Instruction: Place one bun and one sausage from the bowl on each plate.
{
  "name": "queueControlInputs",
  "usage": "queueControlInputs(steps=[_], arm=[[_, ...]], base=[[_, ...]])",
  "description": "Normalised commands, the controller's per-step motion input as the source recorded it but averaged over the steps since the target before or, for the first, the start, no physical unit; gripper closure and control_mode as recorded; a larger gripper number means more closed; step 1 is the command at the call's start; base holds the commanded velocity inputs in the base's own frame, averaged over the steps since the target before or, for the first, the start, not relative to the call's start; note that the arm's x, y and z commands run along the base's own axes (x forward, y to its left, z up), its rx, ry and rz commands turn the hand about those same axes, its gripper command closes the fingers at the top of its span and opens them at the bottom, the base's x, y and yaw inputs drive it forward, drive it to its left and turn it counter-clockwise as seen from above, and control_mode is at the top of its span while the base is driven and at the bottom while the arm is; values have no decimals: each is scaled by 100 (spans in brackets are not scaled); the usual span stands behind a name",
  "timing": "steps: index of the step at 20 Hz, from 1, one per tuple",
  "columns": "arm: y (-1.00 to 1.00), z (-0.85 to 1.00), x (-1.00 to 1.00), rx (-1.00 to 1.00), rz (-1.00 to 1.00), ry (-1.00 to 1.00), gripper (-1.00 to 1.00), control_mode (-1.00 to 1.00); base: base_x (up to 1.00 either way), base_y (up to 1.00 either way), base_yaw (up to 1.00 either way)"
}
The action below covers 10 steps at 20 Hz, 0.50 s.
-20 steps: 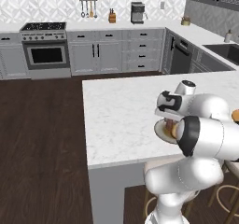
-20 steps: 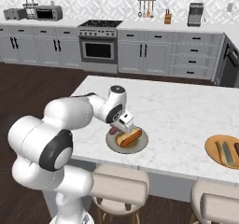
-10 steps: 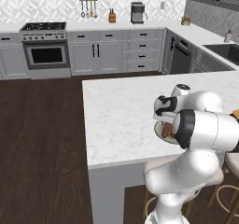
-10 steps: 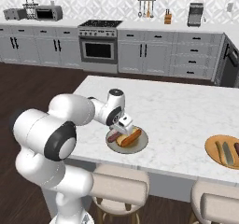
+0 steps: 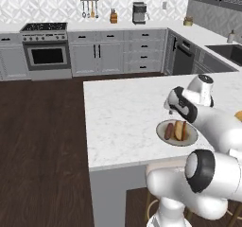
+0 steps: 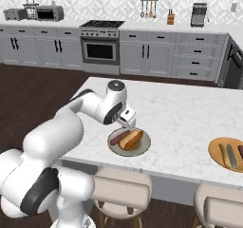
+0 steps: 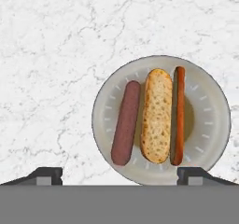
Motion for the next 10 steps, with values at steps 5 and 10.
queueControlInputs(steps=[5,10], arm=[[24,100,-100,-8,10,-50,-100,-100],[40,100,-100,-13,7,-68,-100,-100]], base=[[0,0,0],[0,0,0]])
